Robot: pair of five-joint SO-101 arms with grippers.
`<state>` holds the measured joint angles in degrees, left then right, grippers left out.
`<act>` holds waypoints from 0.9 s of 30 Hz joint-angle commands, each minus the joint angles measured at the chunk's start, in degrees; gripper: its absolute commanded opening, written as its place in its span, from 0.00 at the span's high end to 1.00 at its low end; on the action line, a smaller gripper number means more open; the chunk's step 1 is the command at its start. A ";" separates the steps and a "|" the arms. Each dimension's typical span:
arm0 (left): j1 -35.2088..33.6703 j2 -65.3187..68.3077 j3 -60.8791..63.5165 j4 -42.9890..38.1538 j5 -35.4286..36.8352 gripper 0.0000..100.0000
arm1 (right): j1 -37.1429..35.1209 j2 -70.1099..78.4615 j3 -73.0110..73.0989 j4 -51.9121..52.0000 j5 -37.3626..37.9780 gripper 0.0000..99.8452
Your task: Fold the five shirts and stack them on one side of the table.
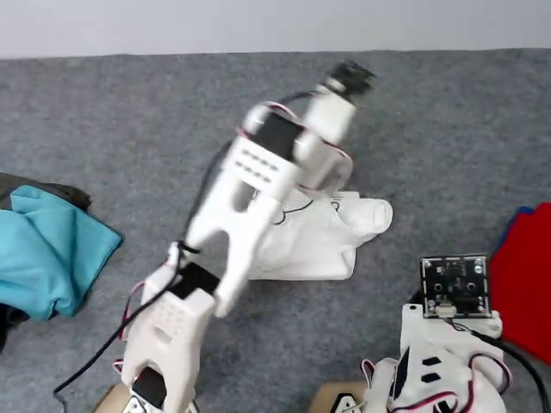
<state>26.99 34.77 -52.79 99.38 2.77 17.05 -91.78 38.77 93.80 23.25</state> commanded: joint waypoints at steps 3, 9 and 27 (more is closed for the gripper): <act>-7.56 -0.35 -1.71 1.23 -2.55 0.95 | 0.75 -0.04 -0.26 -0.31 0.62 0.99; -6.42 7.03 2.77 1.14 -4.75 0.99 | 0.75 -0.04 -0.26 -0.40 0.62 0.99; 2.64 10.11 19.30 1.05 -4.75 0.99 | 0.75 -0.04 -0.26 -0.04 0.62 0.99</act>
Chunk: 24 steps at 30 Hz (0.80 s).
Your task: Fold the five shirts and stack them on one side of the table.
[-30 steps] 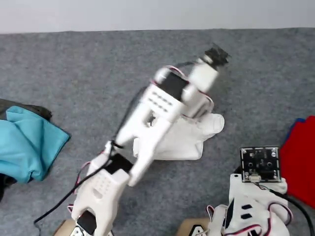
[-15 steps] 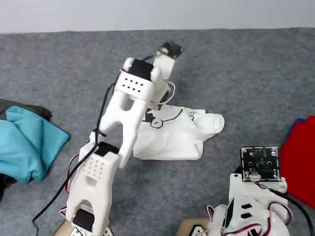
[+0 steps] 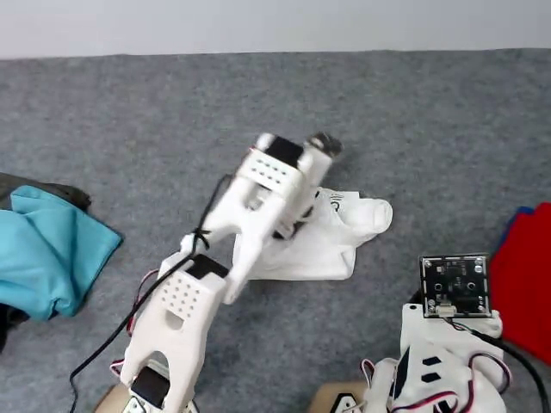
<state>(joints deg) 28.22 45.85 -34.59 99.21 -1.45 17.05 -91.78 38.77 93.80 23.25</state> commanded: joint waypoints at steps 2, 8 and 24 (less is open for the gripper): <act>2.29 -1.05 2.33 1.32 -0.44 0.99 | 0.75 -0.04 -0.26 -0.04 0.62 0.99; 6.07 -8.53 10.86 1.32 -0.26 0.99 | 0.75 -0.04 -0.44 -0.22 0.62 0.99; 8.70 -28.04 19.74 1.14 -0.26 0.99 | 0.75 -0.04 -0.26 -0.40 0.53 0.99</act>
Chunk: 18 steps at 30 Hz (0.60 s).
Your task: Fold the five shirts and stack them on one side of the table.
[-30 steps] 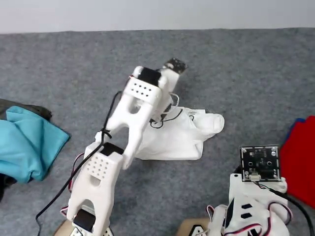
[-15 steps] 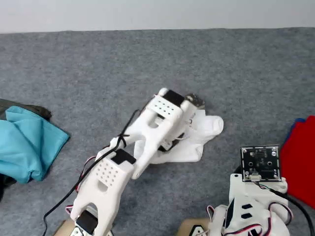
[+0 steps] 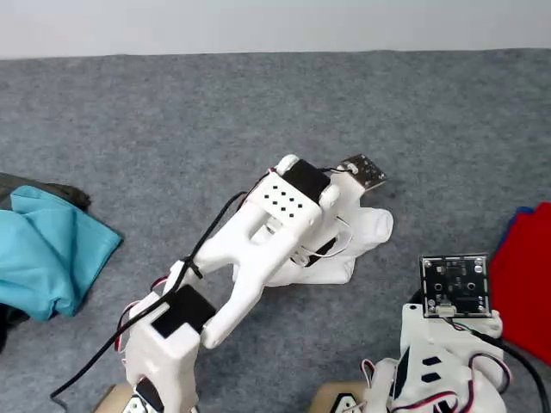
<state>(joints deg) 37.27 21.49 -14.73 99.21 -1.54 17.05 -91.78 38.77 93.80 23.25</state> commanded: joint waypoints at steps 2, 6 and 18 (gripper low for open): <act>-2.11 -3.69 -0.40 -0.79 -0.53 0.99 | 0.75 -0.04 -0.26 -0.40 0.53 0.99; -6.33 -3.69 -0.48 -7.21 -2.46 0.99 | 0.75 -0.04 -0.26 -0.40 0.53 0.99; -6.86 -3.60 -0.22 -13.63 -5.45 0.77 | 0.75 -0.04 -0.26 0.04 0.44 0.99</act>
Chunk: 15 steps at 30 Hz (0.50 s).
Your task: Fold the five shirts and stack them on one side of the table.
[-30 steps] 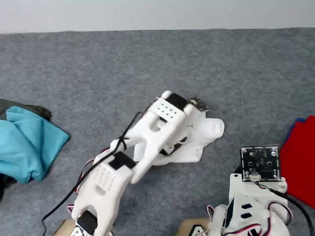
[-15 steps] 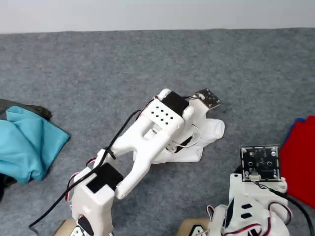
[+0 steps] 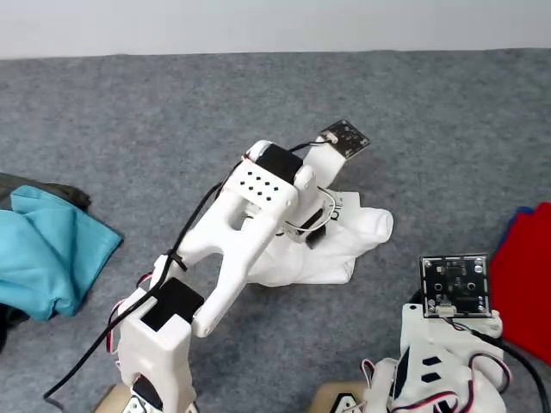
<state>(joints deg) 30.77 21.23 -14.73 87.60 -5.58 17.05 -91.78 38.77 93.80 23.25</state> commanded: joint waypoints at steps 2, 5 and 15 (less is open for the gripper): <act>-0.44 -3.25 -0.13 -3.87 -1.58 0.77 | 0.75 -0.04 -0.26 0.13 0.44 0.99; -0.26 -1.76 -0.48 -6.51 -1.76 0.77 | 0.75 -0.04 -0.26 0.13 0.44 0.99; -0.09 10.11 -7.96 -4.13 -1.76 0.77 | 0.75 -0.04 -0.26 0.22 0.44 0.99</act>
<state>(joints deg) 30.77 30.64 -18.77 82.15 -6.64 17.05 -91.78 38.77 93.80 23.25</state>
